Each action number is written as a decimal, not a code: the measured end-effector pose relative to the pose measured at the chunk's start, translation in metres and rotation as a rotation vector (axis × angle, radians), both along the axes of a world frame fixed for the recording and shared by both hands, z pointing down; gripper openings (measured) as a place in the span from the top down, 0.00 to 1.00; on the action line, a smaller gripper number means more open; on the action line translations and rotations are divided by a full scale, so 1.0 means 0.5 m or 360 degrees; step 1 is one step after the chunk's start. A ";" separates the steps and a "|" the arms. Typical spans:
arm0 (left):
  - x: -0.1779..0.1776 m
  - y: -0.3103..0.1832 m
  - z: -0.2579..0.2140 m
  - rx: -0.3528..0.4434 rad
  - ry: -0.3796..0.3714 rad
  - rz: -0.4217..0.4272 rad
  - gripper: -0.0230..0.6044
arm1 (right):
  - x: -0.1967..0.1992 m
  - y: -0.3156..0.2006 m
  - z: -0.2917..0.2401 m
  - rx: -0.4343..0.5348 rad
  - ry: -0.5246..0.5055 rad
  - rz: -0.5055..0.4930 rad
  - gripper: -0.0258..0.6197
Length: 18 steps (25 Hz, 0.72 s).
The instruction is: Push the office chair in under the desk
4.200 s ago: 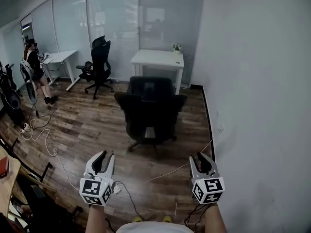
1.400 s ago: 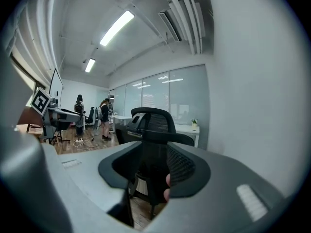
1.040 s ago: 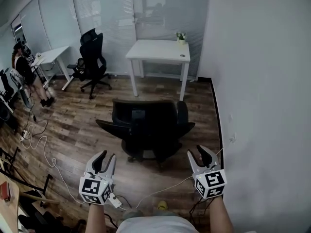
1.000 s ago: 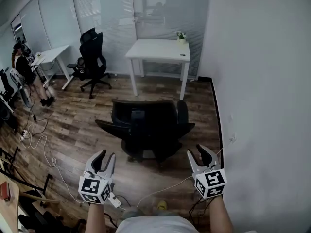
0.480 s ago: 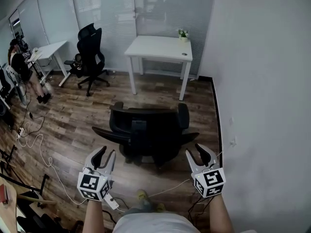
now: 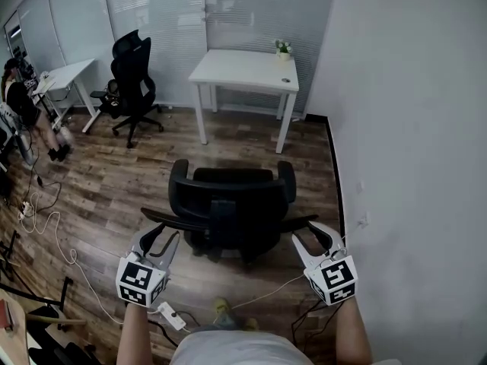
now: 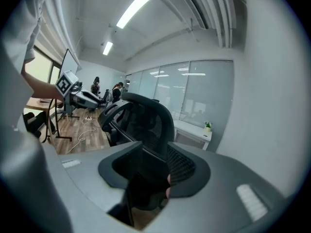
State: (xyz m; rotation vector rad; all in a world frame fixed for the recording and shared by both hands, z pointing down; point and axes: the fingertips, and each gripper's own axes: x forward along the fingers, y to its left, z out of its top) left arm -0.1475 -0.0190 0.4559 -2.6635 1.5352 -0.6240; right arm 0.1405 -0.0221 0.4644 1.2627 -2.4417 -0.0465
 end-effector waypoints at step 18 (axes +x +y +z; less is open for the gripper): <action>-0.004 -0.042 0.109 -0.0215 -0.0944 0.0565 0.64 | -0.067 -0.032 0.083 -0.0105 0.0995 -0.0538 0.74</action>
